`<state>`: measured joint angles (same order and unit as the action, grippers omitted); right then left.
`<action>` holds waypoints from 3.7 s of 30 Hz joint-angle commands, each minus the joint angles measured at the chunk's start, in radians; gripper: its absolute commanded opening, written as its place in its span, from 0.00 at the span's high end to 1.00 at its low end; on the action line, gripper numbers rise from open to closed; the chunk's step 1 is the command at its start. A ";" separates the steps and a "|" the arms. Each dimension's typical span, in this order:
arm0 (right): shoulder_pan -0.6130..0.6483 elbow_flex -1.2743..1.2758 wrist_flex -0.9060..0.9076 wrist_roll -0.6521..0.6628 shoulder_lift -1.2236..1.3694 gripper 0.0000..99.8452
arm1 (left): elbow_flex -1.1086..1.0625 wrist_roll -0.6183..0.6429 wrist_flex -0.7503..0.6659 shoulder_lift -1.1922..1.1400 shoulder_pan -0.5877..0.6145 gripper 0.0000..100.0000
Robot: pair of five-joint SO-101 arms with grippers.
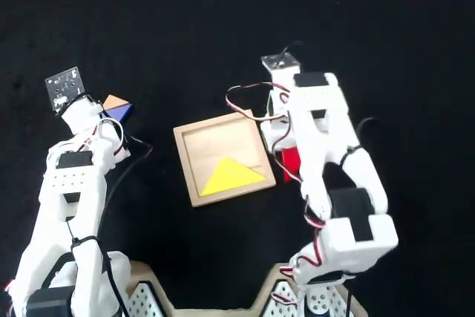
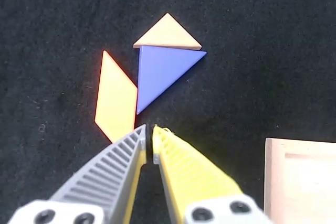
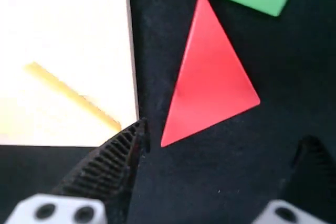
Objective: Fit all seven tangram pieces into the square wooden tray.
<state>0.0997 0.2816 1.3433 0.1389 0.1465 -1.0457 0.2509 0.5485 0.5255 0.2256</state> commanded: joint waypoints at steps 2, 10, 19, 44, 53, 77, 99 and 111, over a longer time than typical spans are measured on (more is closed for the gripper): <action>-0.002 -0.019 -0.058 0.040 0.047 0.59 | 0.051 0.003 -0.020 0.003 0.008 0.97; -0.044 -0.018 -0.124 0.041 0.116 0.59 | 0.051 0.003 -0.020 0.003 0.012 0.97; -0.063 -0.021 -0.178 0.049 0.202 0.63 | 0.051 0.003 -0.014 0.003 0.013 0.97; -0.064 -0.036 -0.181 0.086 0.202 0.71 | 0.051 0.003 -0.018 0.003 0.013 0.97; -0.068 -0.044 -0.163 0.084 0.168 0.71 | 0.051 0.003 -0.018 0.003 0.013 0.97; -0.021 0.042 -0.051 -0.006 -0.119 0.71 | 0.051 0.011 -0.015 0.003 0.056 0.97; -0.049 0.024 -0.121 0.141 0.183 0.70 | 0.051 0.011 -0.018 0.003 0.054 0.97; -0.051 0.030 -0.133 0.133 0.191 0.71 | 0.053 0.011 -0.018 0.003 0.054 0.97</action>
<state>0.0522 0.3276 1.2467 0.2662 0.3199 -1.0457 0.2509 0.5485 0.5255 0.2716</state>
